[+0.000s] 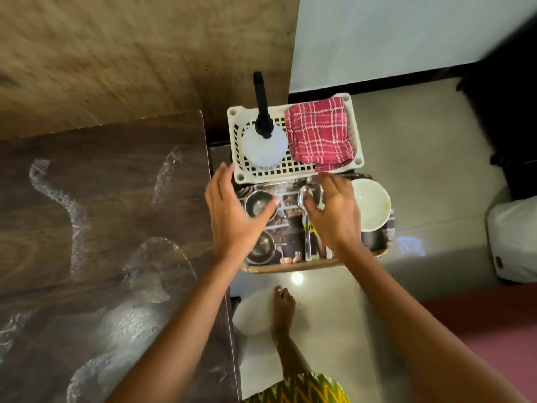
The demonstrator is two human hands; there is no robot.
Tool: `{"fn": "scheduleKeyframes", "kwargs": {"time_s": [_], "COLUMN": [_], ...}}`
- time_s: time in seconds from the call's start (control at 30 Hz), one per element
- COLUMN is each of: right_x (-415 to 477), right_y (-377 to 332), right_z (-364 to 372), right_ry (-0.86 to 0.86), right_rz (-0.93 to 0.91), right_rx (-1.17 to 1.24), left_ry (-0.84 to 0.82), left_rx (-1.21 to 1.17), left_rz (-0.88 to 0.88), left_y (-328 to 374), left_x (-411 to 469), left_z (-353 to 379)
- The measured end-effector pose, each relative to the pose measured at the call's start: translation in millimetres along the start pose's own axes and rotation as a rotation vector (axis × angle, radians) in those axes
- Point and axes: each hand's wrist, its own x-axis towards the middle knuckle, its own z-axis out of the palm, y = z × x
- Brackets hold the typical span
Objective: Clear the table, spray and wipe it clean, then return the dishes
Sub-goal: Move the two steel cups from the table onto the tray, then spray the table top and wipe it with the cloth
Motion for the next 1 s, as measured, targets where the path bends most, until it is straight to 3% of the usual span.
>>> {"fn": "scheduleKeyframes", "kwargs": {"time_s": [0.1,0.27,0.4,0.6,0.8,1.0], "right_x": [54,125,146,149,152,156], "right_y": [5,22,36,42,49,35], "right_z": [5,28,44,57,44,18], "right_ry": [-0.038,-0.310,-0.444,-0.460,-0.445,-0.414], "right_rz": [0.014,0.018,0.009,-0.072,-0.201,-0.225], "right_rx": [-0.131,-0.463,-0.549,-0.683,-0.836,-0.736], "left_ry": [0.004,-0.054,-0.083,-0.006,0.038,0.061], "left_rx": [0.004,-0.013,-0.156,-0.373,-0.411,-0.506], "left_rz": [0.061,0.082,0.094,0.078,0.079,0.071], "left_y": [16,20,11,18,22,34], "left_x": [51,109,123,131,136,140], "left_z": [9,29,46,59,65,59]}}
